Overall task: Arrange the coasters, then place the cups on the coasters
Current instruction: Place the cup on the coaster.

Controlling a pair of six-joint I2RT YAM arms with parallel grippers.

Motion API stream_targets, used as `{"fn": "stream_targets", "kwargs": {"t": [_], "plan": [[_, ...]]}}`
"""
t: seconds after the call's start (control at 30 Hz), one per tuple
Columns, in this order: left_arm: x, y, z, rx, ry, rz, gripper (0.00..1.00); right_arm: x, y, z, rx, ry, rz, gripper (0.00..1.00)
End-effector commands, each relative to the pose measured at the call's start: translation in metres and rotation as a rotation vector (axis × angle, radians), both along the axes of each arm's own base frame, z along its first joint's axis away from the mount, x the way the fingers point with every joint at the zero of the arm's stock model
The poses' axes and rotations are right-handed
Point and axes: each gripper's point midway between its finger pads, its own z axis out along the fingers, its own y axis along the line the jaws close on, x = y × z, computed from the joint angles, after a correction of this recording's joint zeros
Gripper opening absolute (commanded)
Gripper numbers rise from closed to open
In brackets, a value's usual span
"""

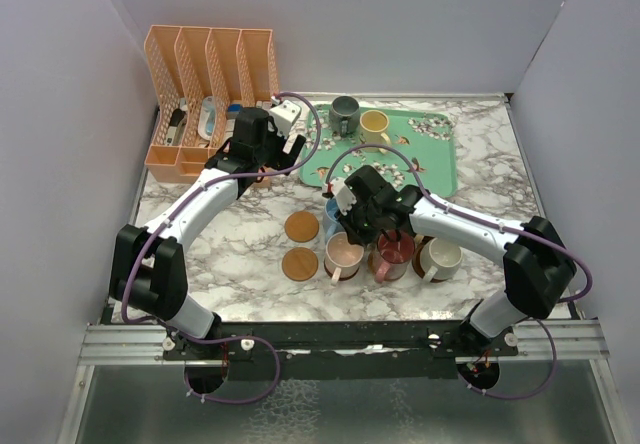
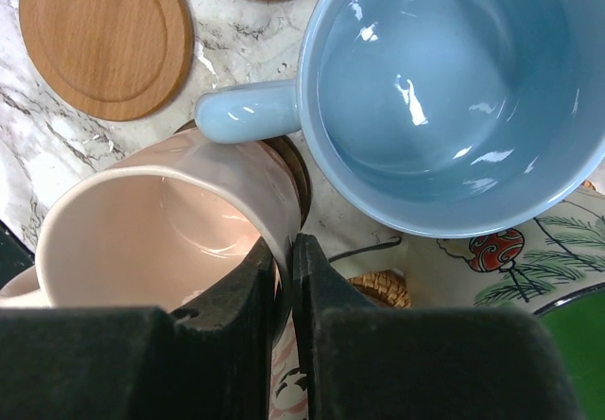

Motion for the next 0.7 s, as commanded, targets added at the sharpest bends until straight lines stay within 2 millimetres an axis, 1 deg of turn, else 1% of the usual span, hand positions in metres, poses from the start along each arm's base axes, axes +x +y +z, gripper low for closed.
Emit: {"fn": "stream_targets", "kwargs": {"t": [0.0,0.17,0.3,0.4,0.57,0.67], "plan": [[-0.002,-0.001,0.018,-0.031,-0.048,-0.012,0.99,0.01,0.014,0.011,0.048,-0.046,-0.006,0.12],[-0.002,0.0,0.018,-0.03,-0.049,-0.011,0.99,0.01,0.013,0.013,0.049,-0.055,-0.008,0.15],[-0.002,-0.001,0.018,-0.029,-0.047,-0.011,0.99,0.009,0.011,0.01,0.043,-0.048,-0.005,0.18],[-0.001,0.0,0.017,-0.027,-0.046,-0.012,0.99,0.009,0.012,0.012,0.046,-0.053,-0.004,0.2],[-0.001,0.001,0.015,-0.015,-0.048,-0.009,0.99,0.014,0.013,0.023,0.047,-0.073,-0.001,0.26],[-0.002,0.003,0.015,-0.008,-0.052,-0.005,0.99,0.017,0.015,0.037,0.058,-0.1,0.006,0.28]]}}
